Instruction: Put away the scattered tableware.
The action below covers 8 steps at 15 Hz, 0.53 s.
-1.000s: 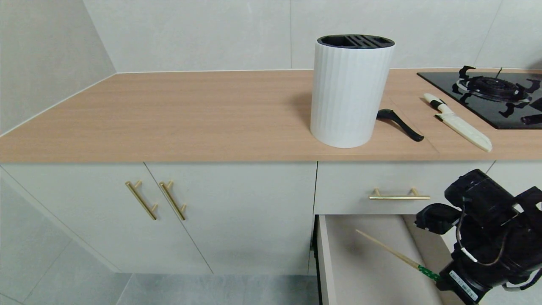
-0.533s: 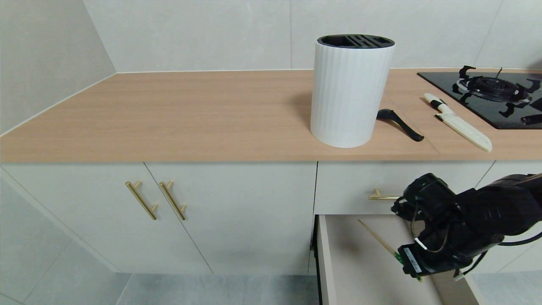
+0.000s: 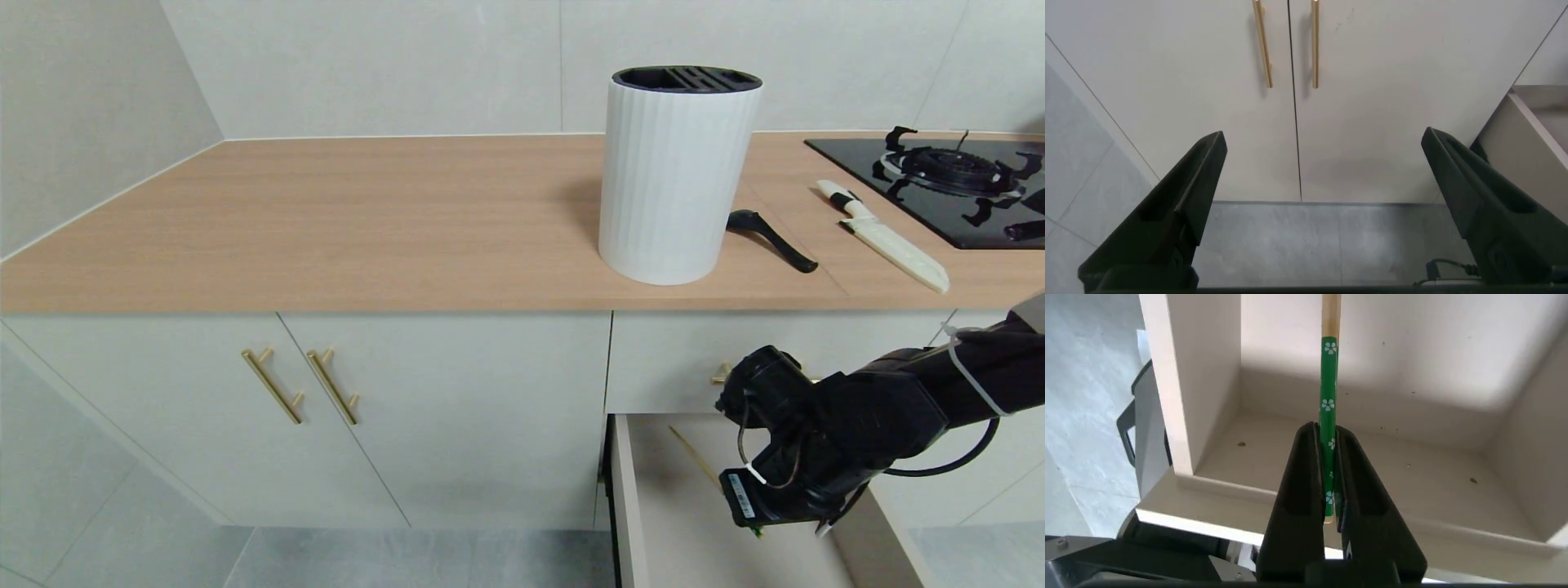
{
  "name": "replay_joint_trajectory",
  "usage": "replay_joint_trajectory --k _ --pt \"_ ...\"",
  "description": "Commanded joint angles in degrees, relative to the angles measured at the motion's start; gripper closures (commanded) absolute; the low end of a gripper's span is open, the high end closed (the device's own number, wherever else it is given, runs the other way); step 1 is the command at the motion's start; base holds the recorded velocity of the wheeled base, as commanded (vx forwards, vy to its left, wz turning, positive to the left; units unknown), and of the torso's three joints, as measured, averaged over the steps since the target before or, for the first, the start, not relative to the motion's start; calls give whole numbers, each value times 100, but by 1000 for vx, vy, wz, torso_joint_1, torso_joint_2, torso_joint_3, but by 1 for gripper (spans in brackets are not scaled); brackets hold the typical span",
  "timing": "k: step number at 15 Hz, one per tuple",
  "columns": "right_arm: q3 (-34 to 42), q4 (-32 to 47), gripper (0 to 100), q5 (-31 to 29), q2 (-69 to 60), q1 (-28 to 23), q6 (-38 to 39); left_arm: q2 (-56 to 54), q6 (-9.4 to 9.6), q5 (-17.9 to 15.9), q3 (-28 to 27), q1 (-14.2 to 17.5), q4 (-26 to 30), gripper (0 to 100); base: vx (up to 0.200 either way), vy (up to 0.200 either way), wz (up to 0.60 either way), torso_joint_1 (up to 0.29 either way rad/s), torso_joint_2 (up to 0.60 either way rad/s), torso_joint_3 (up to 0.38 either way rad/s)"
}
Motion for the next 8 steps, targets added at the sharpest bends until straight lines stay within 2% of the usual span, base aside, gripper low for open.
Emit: replay_joint_trajectory --k 1,8 --pt "1 -10 100 -9 56 58 3 2 -1 0 1 2 6 0 0 0 0 -76 163 85" --pt "10 -10 100 -18 -24 93 21 2 -1 0 1 2 6 0 0 0 0 -174 417 232"
